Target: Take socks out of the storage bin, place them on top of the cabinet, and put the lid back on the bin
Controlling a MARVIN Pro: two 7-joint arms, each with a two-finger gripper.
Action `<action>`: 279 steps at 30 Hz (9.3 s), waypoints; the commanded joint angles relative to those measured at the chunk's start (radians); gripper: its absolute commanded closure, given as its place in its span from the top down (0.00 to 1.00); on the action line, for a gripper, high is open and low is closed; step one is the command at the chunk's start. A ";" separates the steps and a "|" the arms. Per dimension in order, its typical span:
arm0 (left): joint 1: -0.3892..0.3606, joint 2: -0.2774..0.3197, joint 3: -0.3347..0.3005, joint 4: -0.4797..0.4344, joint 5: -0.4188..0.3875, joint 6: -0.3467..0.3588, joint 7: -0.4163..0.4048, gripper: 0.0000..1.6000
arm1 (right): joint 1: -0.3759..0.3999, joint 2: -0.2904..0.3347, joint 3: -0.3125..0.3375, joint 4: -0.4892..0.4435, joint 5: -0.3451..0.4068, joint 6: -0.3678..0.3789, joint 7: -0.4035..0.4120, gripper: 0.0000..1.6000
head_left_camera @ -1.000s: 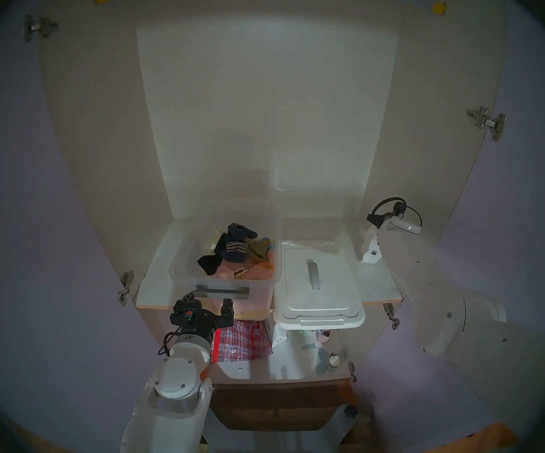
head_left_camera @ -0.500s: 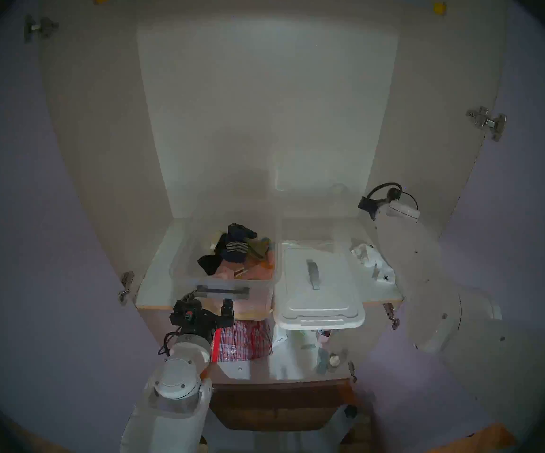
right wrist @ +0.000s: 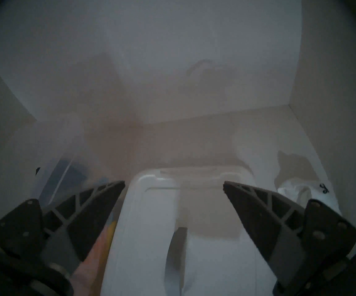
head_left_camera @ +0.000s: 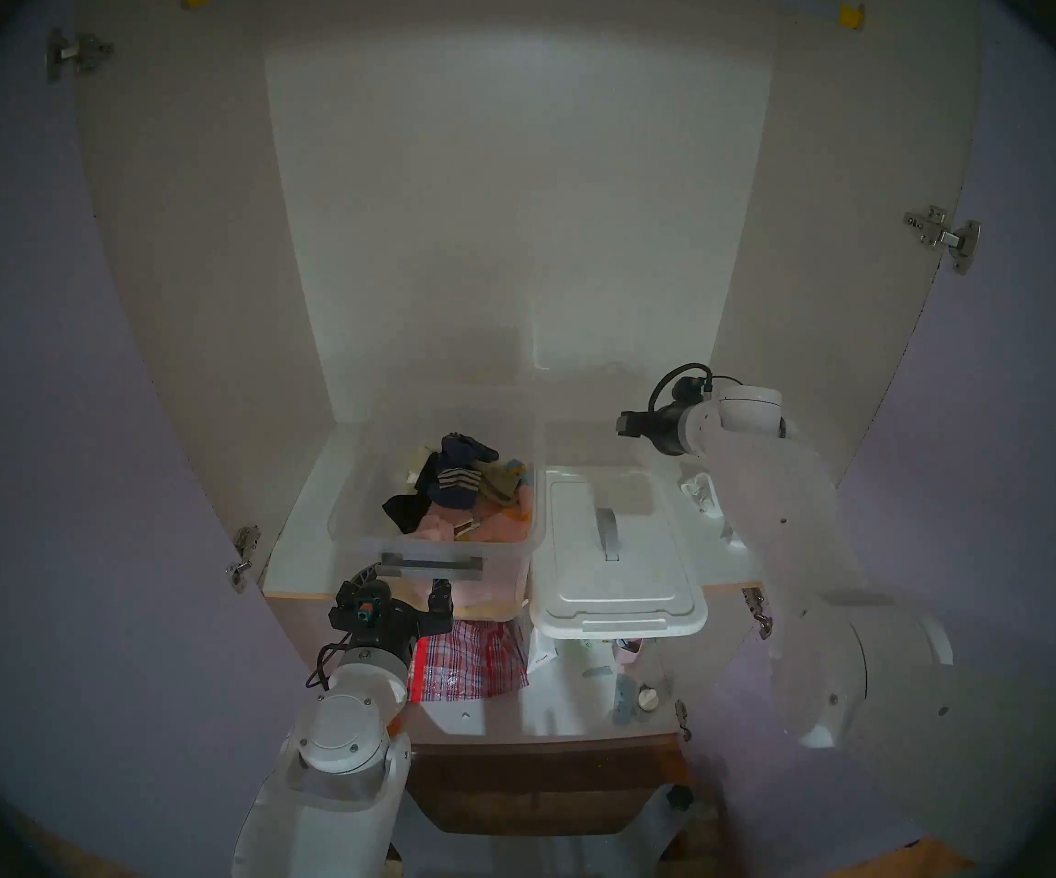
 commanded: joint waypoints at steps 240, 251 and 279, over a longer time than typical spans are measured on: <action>-0.031 0.090 0.067 -0.035 -0.071 -0.012 0.083 1.00 | 0.255 0.002 -0.074 0.689 -0.024 -0.614 -0.077 0.17; -0.031 0.095 0.070 -0.035 -0.074 -0.012 0.088 1.00 | 0.307 0.026 -0.052 0.628 -0.009 -0.602 0.002 0.13; -0.033 0.107 0.080 -0.035 -0.085 -0.013 0.100 1.00 | 0.288 0.032 0.104 0.419 0.095 -0.562 0.274 0.00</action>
